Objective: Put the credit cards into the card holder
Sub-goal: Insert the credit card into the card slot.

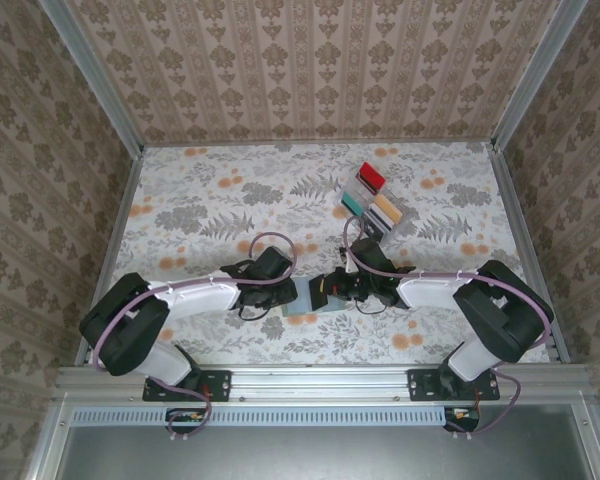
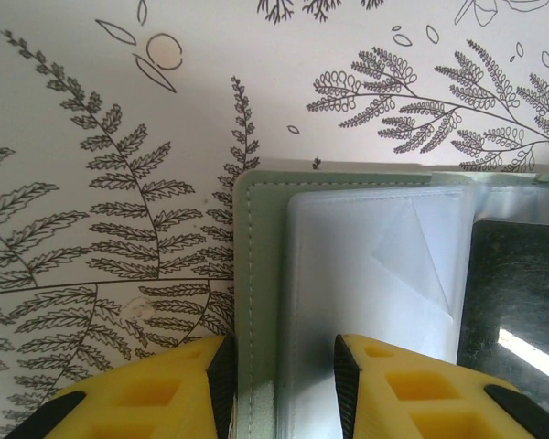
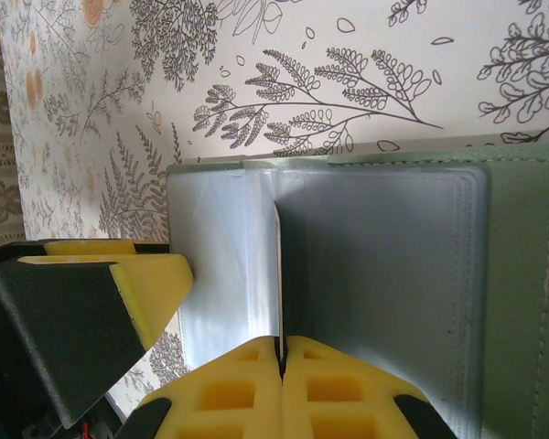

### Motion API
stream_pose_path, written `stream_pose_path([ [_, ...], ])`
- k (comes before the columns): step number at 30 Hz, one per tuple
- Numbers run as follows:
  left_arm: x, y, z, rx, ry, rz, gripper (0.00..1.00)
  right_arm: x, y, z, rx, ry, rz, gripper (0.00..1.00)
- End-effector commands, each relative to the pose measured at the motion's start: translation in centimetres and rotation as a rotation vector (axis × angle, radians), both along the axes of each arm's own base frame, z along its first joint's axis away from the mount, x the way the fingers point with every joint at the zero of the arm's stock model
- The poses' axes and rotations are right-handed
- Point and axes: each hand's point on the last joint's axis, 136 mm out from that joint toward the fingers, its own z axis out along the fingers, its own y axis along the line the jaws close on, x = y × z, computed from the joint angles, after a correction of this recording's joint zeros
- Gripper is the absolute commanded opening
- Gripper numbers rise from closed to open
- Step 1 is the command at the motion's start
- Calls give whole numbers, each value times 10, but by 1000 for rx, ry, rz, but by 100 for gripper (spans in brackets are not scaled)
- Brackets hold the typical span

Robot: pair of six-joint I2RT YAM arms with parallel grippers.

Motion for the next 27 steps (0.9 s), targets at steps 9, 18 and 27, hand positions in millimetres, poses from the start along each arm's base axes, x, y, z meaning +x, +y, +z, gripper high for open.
stream_pose_path([
  [9, -2, -2, -5, 22, 16, -12, 36, 2, 0, 18, 45, -91, -10, 0],
  [18, 0, -3, -4, 17, 10, -11, 36, 4, 6, 21, 64, -98, 17, 0],
  [27, -1, -2, -5, 23, 13, -14, 34, -1, 13, -6, 75, -27, 35, 0],
])
